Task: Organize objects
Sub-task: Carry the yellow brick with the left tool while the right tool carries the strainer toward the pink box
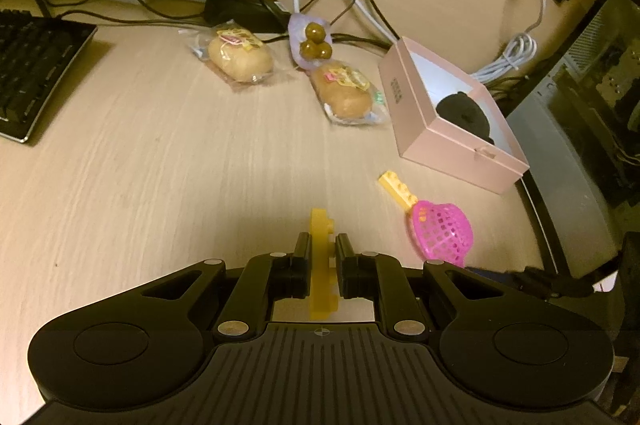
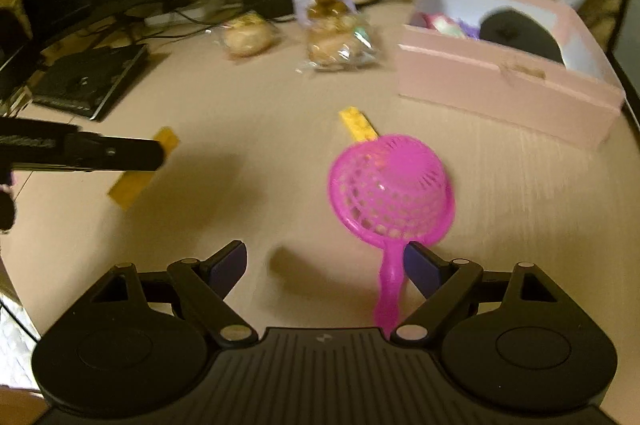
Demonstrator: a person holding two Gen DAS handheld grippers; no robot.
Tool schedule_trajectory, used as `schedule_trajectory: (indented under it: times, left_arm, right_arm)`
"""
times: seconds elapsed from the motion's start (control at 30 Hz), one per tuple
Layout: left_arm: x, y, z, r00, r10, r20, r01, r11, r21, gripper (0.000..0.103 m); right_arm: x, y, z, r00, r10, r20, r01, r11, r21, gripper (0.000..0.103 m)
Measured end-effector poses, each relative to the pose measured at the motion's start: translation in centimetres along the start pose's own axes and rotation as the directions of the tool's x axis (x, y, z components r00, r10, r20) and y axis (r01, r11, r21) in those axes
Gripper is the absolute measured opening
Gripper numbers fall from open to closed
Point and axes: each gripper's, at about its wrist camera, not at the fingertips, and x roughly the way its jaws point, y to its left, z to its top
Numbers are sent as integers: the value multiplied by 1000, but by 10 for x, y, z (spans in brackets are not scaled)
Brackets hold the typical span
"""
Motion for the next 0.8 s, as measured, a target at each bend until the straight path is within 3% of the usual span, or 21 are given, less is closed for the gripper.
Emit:
schedule_trajectory:
  times: [0.1, 0.13, 0.2, 0.3, 0.43, 0.5, 0.57, 0.6, 0.8]
  left_arm:
    - [-1, 2, -2, 1000, -4, -4, 4, 1000, -3, 15]
    - [-1, 3, -3, 1000, -4, -8, 4, 1000, -4, 15]
    - [-1, 4, -5, 1000, -6, -16, 6, 1000, 0, 15]
    - [-2, 4, -9, 1000, -13, -28, 14, 1000, 19, 15]
    - [-6, 3, -13, 999, -12, -44, 15, 998, 58, 15]
    - [-8, 3, -15, 999, -9, -51, 13, 997, 73, 15]
    - [-10, 4, -16, 998, -10, -58, 14, 997, 81, 15]
    - [-10, 5, -16, 998, -11, -60, 16, 996, 83, 15]
    - [-8, 3, -14, 997, -42, -70, 49, 993, 104, 15]
  right_arm:
    - [-7, 3, 5, 994, -89, 69, 93, 994, -50, 92]
    - [-8, 3, 7, 986, -136, 97, 143, 988, -65, 99]
    - [-6, -4, 11, 974, -185, 130, 195, 978, -72, 103]
    - [10, -19, 17, 970, -220, 107, 227, 972, -53, 103]
    - [33, -36, 26, 977, -205, 50, 203, 978, 39, 103]
    - [38, -37, 29, 978, -201, 56, 197, 979, 58, 97]
    - [39, -34, 30, 979, -196, 57, 193, 980, 51, 72]
    - [39, -32, 31, 980, -192, 55, 190, 981, 46, 68]
    - [13, -18, 31, 976, -192, 104, 190, 981, 32, 68]
